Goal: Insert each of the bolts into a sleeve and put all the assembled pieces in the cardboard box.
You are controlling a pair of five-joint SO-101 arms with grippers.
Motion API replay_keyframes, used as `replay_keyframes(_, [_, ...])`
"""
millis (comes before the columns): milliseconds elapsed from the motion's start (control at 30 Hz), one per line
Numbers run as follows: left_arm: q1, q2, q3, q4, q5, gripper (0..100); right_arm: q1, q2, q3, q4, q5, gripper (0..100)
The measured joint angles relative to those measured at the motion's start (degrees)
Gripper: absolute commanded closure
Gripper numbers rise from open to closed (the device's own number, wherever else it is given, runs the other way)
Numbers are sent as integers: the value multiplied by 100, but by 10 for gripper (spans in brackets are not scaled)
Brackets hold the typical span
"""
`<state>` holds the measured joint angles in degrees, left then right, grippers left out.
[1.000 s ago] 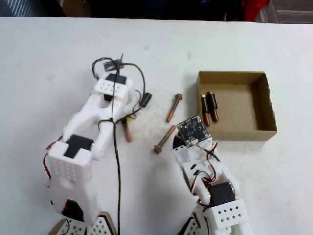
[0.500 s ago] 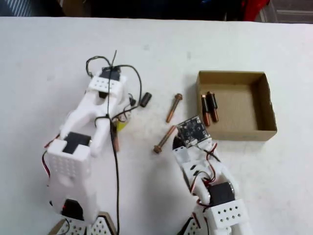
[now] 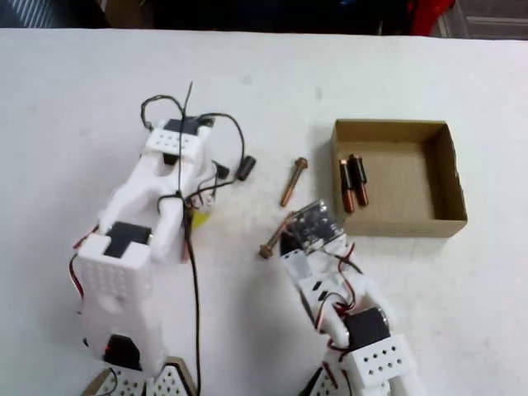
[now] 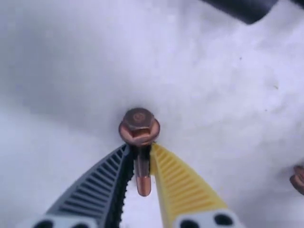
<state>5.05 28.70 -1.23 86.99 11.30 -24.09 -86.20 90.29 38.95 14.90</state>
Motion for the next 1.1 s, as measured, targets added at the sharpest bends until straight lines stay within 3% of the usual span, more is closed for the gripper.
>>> replay_keyframes(367, [-26,-1741,35,914,-167,979,-800,0,0,-378,0,981])
replay_keyframes(767, [-26,-2866,176,1020,-167,979,-1073,0,484,-897,0,981])
replay_keyframes(900, [-26,-2866,1020,396,-167,978,-1073,9,519,-1081,0,981])
replay_keyframes(1000, [-26,-2866,1916,-607,-246,978,-1073,0,519,-1099,0,981])
replay_keyframes(1100, [-62,-2866,2646,-1697,-774,978,-1073,0,527,-1099,0,981])
